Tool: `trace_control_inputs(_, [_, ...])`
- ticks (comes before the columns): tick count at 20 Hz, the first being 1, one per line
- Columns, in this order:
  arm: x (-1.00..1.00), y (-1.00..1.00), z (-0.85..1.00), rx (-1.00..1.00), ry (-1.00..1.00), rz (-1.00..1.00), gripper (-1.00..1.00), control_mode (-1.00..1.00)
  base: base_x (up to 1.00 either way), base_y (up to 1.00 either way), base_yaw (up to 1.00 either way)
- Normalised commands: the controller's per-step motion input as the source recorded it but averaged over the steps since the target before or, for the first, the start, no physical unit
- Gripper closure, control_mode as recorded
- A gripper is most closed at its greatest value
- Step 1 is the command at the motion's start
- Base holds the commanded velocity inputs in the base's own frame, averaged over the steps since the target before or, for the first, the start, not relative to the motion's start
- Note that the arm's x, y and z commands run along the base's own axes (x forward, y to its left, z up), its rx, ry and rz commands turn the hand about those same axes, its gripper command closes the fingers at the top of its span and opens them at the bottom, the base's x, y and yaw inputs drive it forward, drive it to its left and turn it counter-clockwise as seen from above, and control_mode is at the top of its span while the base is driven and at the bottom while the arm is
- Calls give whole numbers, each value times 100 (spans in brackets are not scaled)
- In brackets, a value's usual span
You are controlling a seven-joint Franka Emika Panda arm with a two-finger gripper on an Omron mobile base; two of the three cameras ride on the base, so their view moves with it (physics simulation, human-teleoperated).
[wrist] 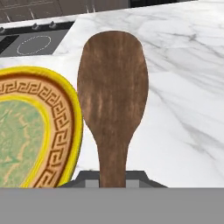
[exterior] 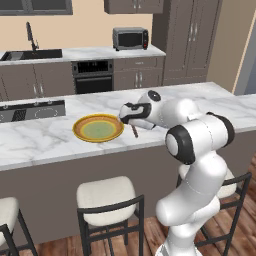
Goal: Take the fork and place it on the left side of the plate. Then take the spoon and place it on the right side of the plate. Make sure they're directly next to the plate.
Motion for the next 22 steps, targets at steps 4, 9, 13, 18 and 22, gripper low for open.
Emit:
trace_control_inputs(4, [39,13,-20,0,0,0,100,-100,0,0,0])
trace_control_inputs(9, [38,14,-23,0,0,0,100,-100,0,0,0])
trace_control_inputs(13, [33,1,-16,0,0,0,100,-100,0,0,0])
trace_control_inputs(18, [14,0,-11,0,-4,0,100,-100,0,0,0])
trace_control_inputs(22, [0,0,0,1,-11,0,-100,-100,0,0,0])
